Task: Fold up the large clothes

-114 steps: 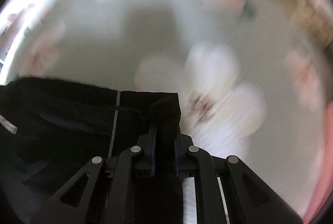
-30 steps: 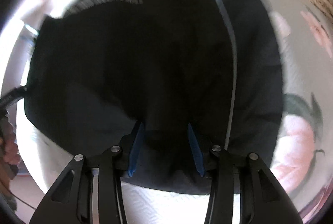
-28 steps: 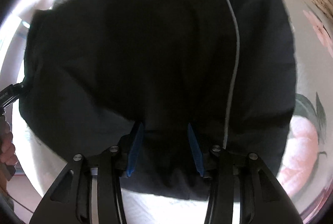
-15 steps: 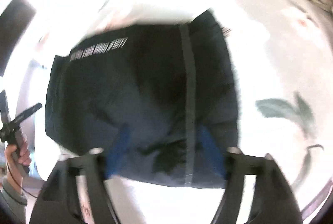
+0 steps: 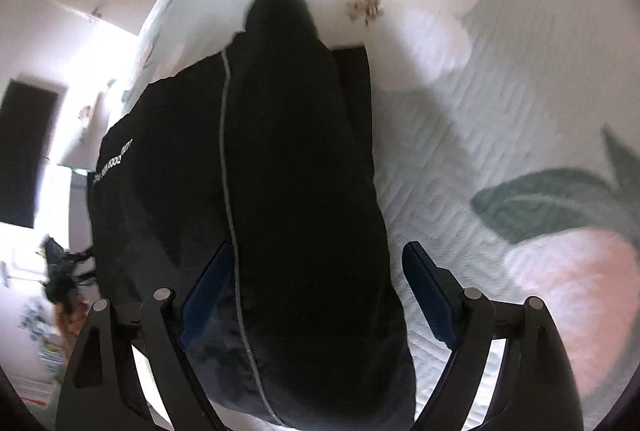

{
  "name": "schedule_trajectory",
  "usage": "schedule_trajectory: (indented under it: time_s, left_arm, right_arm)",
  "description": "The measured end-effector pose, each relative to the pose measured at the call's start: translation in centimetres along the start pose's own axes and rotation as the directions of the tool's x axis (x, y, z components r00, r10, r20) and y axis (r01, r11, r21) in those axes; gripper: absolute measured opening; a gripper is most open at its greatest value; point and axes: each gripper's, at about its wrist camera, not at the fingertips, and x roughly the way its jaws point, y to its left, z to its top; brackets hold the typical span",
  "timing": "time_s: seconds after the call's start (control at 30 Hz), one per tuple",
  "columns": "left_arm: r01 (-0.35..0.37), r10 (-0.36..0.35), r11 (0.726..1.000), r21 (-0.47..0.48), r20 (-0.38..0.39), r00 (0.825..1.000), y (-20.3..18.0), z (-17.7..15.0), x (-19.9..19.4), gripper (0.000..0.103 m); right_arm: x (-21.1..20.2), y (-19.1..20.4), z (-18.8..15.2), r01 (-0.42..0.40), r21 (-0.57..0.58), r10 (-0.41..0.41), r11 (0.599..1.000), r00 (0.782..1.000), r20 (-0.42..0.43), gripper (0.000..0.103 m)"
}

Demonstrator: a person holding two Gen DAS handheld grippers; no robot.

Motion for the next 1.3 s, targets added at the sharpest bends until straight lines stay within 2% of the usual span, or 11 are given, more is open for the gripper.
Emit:
schedule_trajectory:
  time_s: [0.17,0.4,0.57,0.6,0.63,0.67,0.7,0.77,0.87,1.13,1.3]
  left_arm:
    - [0.168,-0.172,0.983,-0.071,-0.06,0.983,2.0,0.7,2.3,0.076]
    - [0.263,-0.26,0.965,0.001,-0.153,0.953,-0.6,1.0,5.7,0.079]
    - [0.284,-0.283,0.959,-0.009,-0.148,0.948,-1.8,1.7,7.4,0.079]
    - [0.255,-0.253,0.967,0.002,-0.128,0.959,-2.0,1.4,7.1,0.069]
    - [0.23,-0.227,0.973,0.019,-0.11,0.968,-2.2,1.2,6.7,0.064]
    - [0.203,-0.2,0.978,0.038,-0.084,0.976,-2.7,0.8,6.2,0.054]
    - [0.184,-0.181,0.981,0.061,-0.049,0.982,-3.6,0.2,5.4,0.045]
    - [0.152,-0.152,0.982,0.113,-0.005,0.988,-5.2,-0.8,3.8,0.035]
    - [0.137,-0.149,0.972,0.189,0.052,0.988,-8.3,-2.1,1.0,0.03]
    - [0.22,-0.264,0.903,0.369,0.072,0.962,-16.4,-5.0,-6.4,0.028]
    - [0.302,-0.365,0.841,0.449,0.059,0.929,-21.9,-6.5,-8.3,0.028]
  right_arm:
    - [2.3,-2.6,-0.2,-0.184,0.107,0.189,0.977,0.981,-0.037,0.102]
    - [4.5,0.0,1.5,-0.24,-0.046,0.235,0.97,0.967,-0.101,0.103]
    - [5.5,-0.3,2.5,-0.305,-0.013,0.303,0.952,0.949,-0.09,0.101]
    - [5.4,-0.2,2.5,-0.302,-0.01,0.301,0.953,0.95,-0.083,0.098]
    - [5.0,-0.3,2.3,-0.284,-0.018,0.282,0.959,0.957,-0.071,0.09]
    - [4.6,-0.3,2.0,-0.275,-0.023,0.273,0.961,0.96,-0.059,0.077]
    - [4.2,-0.1,1.6,-0.269,-0.026,0.268,0.963,0.963,-0.042,0.071]
    - [2.8,0.3,1.2,-0.248,-0.04,0.248,0.968,0.969,-0.011,0.053]
    - [0.4,2.7,0.1,-0.196,-0.096,0.2,0.976,0.979,0.036,0.043]
    - [-7.4,8.1,-3.7,-0.142,-0.208,0.175,0.968,0.973,0.152,0.039]
    - [-14.8,8.5,-5.3,-0.109,-0.2,0.157,0.974,0.958,0.241,0.039]
